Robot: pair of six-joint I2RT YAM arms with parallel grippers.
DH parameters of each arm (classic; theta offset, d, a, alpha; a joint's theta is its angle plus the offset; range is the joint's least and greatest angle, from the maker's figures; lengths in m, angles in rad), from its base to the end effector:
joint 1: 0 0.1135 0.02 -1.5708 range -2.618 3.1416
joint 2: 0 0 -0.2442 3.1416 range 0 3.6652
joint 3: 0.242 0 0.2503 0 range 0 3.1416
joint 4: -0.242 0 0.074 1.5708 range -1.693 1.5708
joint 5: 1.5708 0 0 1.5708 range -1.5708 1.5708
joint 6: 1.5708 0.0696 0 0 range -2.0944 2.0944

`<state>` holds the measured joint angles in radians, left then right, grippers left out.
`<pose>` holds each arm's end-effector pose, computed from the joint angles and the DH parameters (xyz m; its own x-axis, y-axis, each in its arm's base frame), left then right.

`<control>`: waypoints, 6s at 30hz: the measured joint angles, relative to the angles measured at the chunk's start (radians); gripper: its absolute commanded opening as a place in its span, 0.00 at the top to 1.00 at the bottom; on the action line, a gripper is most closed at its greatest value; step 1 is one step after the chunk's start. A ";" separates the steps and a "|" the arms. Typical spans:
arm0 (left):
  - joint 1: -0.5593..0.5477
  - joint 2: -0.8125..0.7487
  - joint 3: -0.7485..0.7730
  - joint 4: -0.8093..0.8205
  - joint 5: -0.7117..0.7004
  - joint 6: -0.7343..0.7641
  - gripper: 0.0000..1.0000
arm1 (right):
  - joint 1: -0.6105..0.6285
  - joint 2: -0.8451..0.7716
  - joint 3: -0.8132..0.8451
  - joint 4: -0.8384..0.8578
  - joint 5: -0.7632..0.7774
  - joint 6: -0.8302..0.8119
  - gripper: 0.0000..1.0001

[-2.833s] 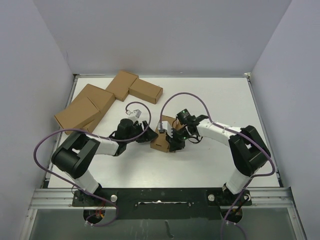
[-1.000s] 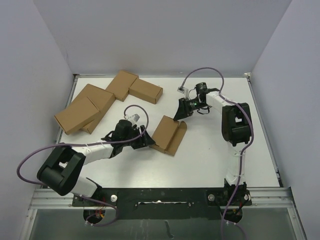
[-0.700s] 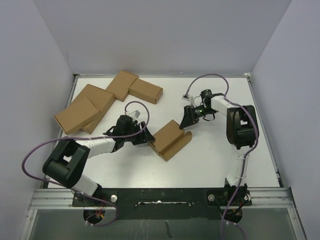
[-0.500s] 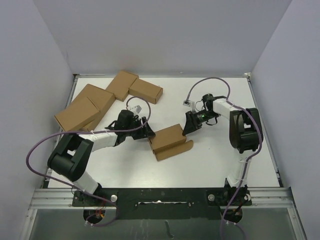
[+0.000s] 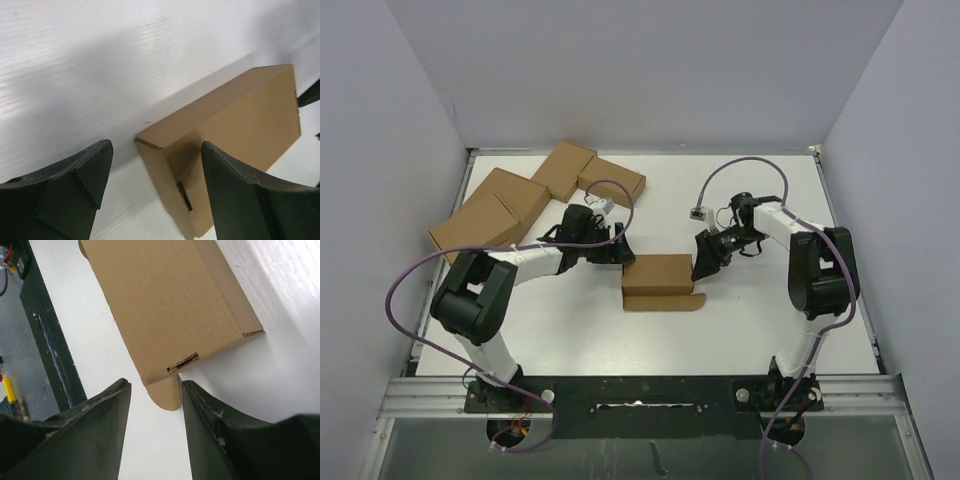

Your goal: Fold the paper box

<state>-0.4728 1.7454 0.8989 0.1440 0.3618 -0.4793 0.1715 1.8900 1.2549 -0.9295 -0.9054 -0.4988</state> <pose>0.3222 -0.1925 0.1219 -0.8177 -0.0662 -0.5718 0.3261 0.7654 -0.5549 0.3144 0.1100 0.1325 -0.8126 -0.4405 -0.3818 -0.5681 0.4518 0.6878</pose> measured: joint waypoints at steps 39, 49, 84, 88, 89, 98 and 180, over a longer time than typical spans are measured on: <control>-0.399 -0.332 -0.316 -0.020 0.021 1.510 0.02 | -0.121 -0.320 -0.150 0.087 -0.068 -0.242 0.52; -0.412 -0.273 -0.345 0.085 -0.040 1.518 0.02 | -0.121 -0.320 -0.152 0.087 -0.076 -0.256 0.52; -0.376 -0.237 -0.343 0.140 -0.050 1.531 0.19 | -0.073 -0.568 -0.369 -0.111 -0.069 -1.324 0.24; -0.371 -0.238 -0.342 0.138 -0.041 1.530 0.19 | -0.074 -0.510 -0.370 -0.058 -0.049 -1.365 0.30; -0.369 -0.238 -0.341 0.137 -0.038 1.530 0.20 | -0.075 -0.492 -0.369 -0.023 -0.042 -1.345 0.34; -0.361 -0.240 -0.338 0.128 -0.024 1.531 0.20 | -0.066 -0.169 -0.114 0.238 0.106 -1.198 0.77; -0.336 -0.328 -0.351 -0.011 0.096 1.508 0.21 | 0.584 -0.616 -0.684 0.398 0.271 -1.374 0.72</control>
<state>-0.8093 1.4178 0.5480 0.1333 0.4576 1.0290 0.7555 1.2736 0.5709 -0.5316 -0.6342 -1.8729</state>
